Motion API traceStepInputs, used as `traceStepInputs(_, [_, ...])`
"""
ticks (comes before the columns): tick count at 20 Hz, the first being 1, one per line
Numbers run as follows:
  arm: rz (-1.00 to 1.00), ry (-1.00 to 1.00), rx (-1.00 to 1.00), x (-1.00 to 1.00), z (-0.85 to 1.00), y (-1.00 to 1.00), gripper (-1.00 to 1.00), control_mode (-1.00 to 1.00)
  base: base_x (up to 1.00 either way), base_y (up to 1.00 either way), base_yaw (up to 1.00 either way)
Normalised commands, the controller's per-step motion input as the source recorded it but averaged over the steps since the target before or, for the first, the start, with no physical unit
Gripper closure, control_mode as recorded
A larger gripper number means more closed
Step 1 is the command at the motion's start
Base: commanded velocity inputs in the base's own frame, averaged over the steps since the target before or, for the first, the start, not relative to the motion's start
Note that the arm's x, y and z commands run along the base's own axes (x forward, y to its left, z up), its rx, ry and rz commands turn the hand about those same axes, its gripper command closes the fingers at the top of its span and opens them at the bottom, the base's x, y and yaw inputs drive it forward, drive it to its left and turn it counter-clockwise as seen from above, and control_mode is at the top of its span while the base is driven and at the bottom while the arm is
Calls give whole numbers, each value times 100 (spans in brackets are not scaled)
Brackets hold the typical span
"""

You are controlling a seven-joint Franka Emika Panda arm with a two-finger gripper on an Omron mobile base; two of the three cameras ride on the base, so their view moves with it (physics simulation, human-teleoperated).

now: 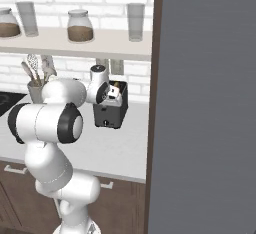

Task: Start the toaster. Once the lever pops up, take the bread to the plate on the dining counter.

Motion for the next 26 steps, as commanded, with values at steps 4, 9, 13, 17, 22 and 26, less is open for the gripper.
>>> traceStepInputs(4, [0,0,-2,4,-50,0,100,-100,0,0,0])
traceStepInputs(9, [0,0,-6,-9,-84,0,100,-100,0,0,0])
traceStepInputs(13, [0,-2,-9,-27,-100,0,100,-100,0,0,0])
traceStepInputs(17, [0,-7,-10,-18,-100,0,100,-100,0,0,0])
traceStepInputs(22, [0,-22,-2,-56,-46,0,100,-100,0,0,0])
traceStepInputs(26, [0,-34,11,-68,86,0,100,-100,0,0,0])
